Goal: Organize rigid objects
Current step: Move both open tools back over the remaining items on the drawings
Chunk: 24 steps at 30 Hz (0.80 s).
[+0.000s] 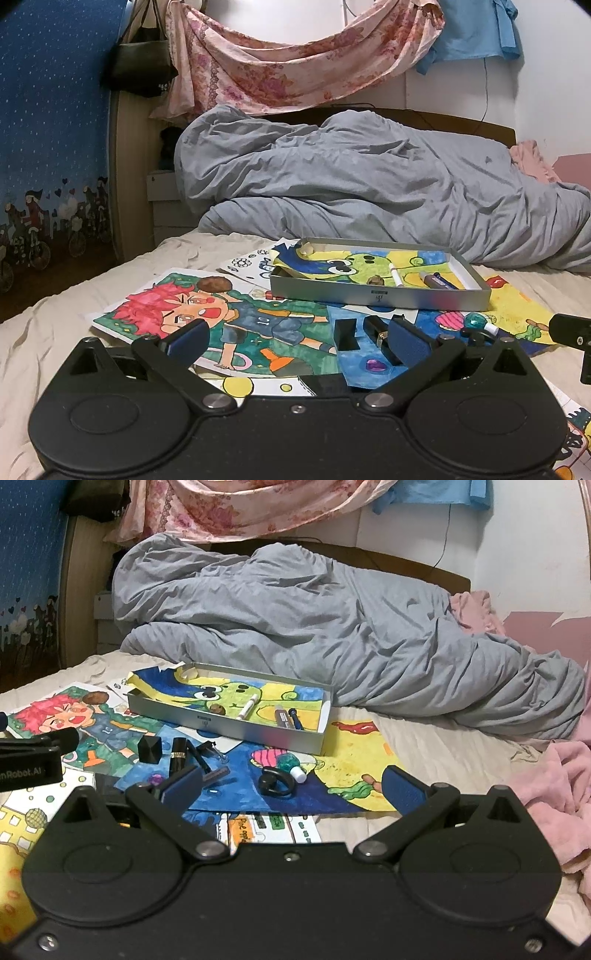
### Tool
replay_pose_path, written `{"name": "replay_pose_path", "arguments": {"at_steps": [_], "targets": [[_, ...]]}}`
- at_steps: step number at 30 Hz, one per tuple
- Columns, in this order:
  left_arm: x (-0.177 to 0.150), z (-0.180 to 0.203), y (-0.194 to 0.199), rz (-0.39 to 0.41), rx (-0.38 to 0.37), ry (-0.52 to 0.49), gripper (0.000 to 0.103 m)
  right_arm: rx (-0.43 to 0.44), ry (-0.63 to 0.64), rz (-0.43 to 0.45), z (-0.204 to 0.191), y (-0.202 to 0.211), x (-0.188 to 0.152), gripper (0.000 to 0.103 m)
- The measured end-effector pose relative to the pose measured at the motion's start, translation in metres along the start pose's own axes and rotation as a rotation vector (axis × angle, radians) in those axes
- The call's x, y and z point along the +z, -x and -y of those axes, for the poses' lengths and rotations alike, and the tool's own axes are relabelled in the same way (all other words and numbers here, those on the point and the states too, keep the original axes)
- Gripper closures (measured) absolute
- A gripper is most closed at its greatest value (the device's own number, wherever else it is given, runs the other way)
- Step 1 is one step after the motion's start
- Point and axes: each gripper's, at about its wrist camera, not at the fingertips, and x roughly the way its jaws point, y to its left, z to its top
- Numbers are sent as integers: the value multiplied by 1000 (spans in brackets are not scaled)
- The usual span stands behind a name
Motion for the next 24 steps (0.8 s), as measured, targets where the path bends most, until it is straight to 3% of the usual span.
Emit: {"name": "replay_pose_path", "arguments": {"at_steps": [12, 24], "targets": [[0, -6, -8, -61, 10, 72, 1, 40, 56, -84, -8, -13, -2, 0], [-5, -2, -25, -126, 29, 55, 1, 76, 87, -147, -15, -26, 2, 1]]}}
